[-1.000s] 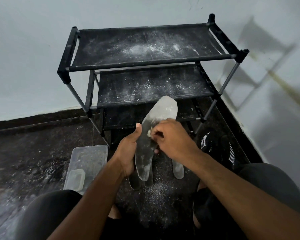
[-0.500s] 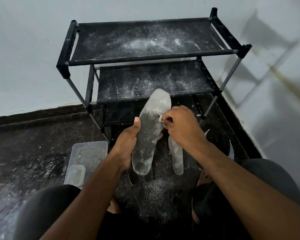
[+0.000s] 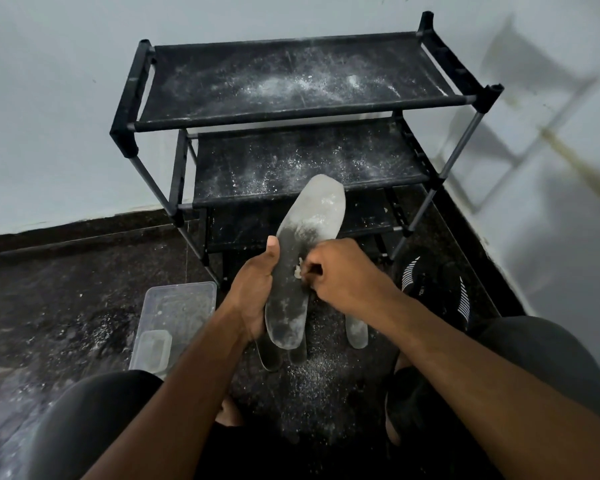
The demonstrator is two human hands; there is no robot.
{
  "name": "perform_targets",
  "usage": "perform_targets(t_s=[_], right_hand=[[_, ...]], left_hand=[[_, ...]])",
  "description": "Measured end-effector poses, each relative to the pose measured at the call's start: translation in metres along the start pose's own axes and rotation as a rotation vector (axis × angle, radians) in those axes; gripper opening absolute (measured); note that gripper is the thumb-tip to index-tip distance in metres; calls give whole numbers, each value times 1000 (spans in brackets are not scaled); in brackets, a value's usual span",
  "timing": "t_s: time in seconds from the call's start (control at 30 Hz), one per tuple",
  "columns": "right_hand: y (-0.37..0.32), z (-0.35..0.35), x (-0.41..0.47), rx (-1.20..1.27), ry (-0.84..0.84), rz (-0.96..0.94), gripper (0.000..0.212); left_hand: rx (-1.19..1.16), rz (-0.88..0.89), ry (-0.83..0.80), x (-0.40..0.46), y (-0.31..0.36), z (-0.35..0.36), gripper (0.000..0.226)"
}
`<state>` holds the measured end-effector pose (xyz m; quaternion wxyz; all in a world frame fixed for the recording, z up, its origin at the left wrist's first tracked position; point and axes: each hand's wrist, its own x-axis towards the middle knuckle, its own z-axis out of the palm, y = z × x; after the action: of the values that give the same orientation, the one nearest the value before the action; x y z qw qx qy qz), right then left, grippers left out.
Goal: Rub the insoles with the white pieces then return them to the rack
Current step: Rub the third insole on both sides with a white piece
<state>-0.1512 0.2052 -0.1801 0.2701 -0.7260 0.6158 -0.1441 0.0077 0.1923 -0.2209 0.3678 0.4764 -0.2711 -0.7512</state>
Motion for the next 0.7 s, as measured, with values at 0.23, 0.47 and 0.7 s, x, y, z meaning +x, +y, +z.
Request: perform_targets(t_s=[0.23,0.47,0.7], right_hand=[[3,-9,0,22,57,31,14],[3,-17,1,162,134,60,9],[-4,-13,-1,165,30,51,15]], left_hand=[[21,-3,23,-1,1,1,64],[-4,9,18,-1,5,2,62],[-55,-2,11,-1,4,2,62]])
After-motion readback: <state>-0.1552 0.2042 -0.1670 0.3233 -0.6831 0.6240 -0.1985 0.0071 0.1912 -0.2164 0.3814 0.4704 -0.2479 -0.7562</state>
